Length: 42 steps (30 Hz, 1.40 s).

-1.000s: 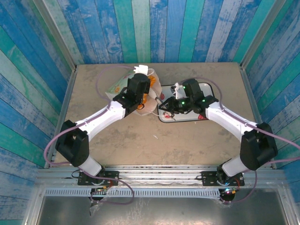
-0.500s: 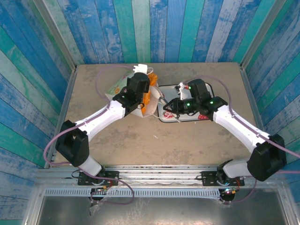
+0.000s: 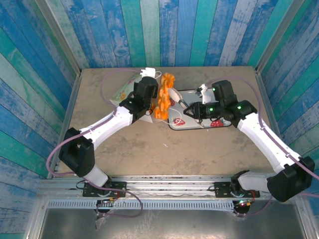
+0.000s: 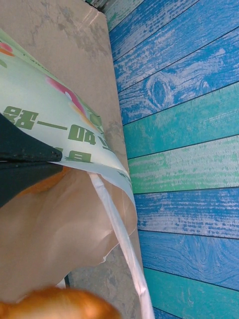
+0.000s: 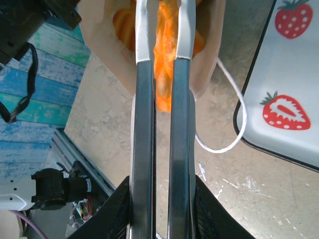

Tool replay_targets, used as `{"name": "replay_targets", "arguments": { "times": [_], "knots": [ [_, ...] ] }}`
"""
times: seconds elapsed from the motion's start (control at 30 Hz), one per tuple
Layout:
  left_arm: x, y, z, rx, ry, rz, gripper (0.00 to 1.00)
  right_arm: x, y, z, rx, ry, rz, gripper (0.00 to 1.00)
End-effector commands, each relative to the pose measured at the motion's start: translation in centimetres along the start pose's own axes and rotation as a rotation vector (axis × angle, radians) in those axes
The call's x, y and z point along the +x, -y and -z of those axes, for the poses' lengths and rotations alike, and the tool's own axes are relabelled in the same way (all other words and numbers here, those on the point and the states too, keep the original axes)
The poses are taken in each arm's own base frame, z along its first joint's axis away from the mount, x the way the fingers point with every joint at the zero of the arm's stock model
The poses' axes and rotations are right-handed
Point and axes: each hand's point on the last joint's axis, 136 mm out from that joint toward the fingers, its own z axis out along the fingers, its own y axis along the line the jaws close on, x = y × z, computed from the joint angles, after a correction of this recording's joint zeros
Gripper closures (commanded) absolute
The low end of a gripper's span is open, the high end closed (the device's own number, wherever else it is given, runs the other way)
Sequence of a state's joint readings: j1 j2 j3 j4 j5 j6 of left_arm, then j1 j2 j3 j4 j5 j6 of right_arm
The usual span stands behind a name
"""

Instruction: Take the fake bread out of the paper bag

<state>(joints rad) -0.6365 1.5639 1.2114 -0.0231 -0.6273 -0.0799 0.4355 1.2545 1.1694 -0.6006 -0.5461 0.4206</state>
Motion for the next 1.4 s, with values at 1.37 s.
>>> {"name": "replay_targets", "arguments": {
  "times": [1.37],
  "knots": [
    [-2.8, -2.9, 2.2, 0.016, 0.107, 0.053, 1.0, 0.6, 11.2, -1.7, 0.157, -0.28, -0.049, 0.99]
  ]
}}
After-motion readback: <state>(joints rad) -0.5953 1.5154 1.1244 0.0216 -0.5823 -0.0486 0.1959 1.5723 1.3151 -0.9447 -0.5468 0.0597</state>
